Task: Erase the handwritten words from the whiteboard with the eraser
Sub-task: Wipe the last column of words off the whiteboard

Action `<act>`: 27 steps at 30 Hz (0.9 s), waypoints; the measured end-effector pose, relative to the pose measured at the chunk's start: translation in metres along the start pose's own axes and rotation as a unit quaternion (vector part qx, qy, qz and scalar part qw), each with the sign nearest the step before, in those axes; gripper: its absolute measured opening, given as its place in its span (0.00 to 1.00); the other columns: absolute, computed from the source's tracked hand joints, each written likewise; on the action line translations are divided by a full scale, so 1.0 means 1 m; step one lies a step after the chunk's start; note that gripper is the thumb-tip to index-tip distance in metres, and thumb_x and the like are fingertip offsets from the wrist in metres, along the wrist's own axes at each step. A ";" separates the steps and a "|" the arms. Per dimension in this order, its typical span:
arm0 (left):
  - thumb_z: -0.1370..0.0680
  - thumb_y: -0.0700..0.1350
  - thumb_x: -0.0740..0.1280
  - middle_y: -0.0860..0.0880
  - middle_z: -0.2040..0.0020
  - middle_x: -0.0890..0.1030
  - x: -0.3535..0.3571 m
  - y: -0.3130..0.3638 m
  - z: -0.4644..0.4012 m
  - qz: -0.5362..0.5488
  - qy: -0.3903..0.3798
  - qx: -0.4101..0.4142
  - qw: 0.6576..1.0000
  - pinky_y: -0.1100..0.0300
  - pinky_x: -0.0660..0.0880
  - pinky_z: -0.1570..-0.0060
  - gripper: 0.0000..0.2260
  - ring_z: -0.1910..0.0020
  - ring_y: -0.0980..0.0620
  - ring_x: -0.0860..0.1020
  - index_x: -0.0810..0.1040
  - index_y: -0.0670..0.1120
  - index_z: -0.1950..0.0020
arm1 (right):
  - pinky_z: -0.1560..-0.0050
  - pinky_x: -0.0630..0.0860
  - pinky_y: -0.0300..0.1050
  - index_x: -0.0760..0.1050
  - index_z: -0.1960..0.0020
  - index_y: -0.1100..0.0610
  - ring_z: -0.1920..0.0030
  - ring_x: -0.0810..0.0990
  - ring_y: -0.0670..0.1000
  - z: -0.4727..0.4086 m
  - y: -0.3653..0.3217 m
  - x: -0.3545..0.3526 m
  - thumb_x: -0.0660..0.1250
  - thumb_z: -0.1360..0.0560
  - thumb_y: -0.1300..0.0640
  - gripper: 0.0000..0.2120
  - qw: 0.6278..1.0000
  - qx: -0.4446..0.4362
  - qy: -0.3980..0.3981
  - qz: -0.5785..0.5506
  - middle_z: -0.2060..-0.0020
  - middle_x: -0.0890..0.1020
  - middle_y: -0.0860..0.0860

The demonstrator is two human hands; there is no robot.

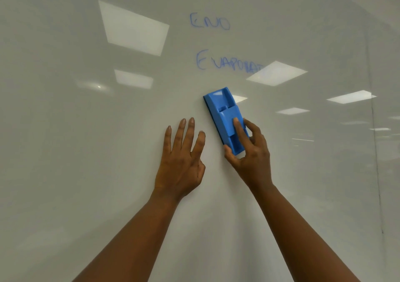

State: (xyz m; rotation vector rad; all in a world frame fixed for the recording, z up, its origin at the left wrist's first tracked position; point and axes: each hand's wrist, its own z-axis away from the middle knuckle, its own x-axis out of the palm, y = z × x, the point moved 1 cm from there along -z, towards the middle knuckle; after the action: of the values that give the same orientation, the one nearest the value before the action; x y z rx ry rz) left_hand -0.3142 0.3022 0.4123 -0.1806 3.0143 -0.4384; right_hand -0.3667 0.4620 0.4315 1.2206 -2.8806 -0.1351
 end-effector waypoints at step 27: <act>0.28 0.41 0.53 0.36 0.29 0.66 -0.045 -0.082 -0.095 -0.033 -0.034 0.004 0.999 0.44 0.56 0.29 0.27 0.29 0.39 0.63 0.64 0.36 0.28 | 0.54 0.70 0.43 0.65 0.30 0.57 0.49 0.76 0.59 0.002 0.007 0.001 0.75 0.33 0.57 0.34 0.999 0.022 0.007 -0.030 0.37 0.72 0.60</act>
State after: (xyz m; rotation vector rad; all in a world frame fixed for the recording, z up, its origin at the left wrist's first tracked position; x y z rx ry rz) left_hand -0.2711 0.2563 0.5303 -0.2901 2.9465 -0.4400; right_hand -0.3725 0.4670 0.4297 1.3105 -2.8514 -0.0640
